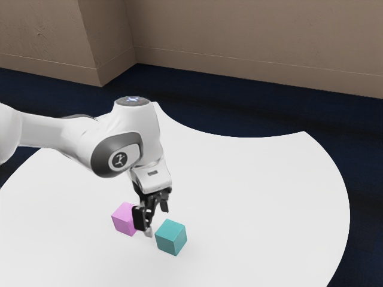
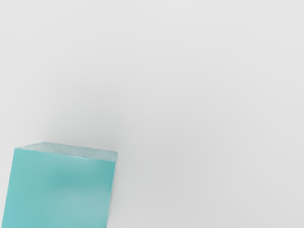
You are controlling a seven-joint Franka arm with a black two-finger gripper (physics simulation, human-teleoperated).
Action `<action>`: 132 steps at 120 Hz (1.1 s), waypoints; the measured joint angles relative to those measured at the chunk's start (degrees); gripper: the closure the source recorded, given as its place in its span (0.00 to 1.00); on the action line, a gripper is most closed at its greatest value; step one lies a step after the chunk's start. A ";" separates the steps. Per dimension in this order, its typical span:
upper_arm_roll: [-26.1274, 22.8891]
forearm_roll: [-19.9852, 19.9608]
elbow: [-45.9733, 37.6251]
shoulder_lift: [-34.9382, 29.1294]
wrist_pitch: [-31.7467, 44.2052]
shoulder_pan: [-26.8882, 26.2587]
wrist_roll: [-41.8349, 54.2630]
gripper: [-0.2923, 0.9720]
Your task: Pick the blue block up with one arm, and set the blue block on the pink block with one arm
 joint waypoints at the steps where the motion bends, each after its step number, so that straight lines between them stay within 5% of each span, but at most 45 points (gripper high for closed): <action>1: -0.06 -0.05 -0.01 0.32 0.22 -0.01 0.23 0.23; 132: -0.26 0.17 1.55 19.23 17.95 2.55 13.95 0.24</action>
